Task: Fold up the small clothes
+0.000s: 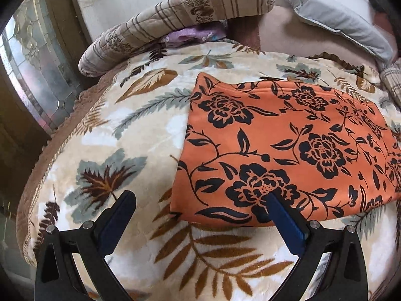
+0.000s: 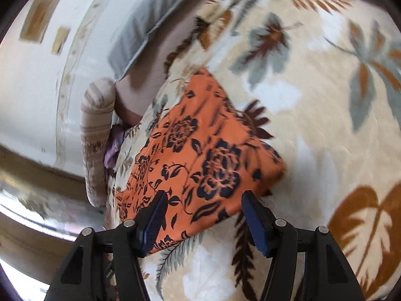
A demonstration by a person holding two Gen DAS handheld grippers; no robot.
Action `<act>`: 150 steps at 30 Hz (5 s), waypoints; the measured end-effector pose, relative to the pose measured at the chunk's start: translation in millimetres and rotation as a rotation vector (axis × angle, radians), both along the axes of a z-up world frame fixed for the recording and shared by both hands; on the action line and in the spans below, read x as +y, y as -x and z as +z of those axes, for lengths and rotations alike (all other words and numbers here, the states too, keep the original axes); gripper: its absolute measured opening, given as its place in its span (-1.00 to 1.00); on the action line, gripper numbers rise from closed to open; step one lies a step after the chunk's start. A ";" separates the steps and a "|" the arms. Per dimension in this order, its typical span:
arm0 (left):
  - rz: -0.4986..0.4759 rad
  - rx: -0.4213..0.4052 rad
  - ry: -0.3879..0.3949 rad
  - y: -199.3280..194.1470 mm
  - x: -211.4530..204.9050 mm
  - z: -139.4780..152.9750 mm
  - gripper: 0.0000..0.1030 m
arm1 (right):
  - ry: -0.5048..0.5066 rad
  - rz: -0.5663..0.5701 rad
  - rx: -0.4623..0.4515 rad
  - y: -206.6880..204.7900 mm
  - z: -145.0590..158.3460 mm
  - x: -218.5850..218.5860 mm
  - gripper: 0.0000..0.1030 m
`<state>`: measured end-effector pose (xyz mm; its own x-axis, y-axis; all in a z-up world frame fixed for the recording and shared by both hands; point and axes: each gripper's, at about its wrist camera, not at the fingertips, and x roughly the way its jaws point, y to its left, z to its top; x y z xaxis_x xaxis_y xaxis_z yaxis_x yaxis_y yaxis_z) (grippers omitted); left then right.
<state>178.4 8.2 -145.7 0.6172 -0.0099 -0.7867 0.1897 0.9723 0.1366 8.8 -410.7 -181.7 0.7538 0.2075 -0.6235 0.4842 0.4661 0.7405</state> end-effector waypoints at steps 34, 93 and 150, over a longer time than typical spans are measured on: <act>0.028 -0.040 -0.005 -29.4 7.0 -8.9 1.00 | -0.055 -0.115 -0.004 -53.0 -43.6 -27.7 -0.42; 0.152 0.027 0.341 -67.1 120.9 5.7 1.00 | 0.203 0.516 -0.145 -135.1 44.3 237.8 0.19; -0.153 0.174 0.272 -53.0 44.4 -21.0 0.46 | 0.354 0.426 -0.056 -175.7 42.0 214.8 -0.22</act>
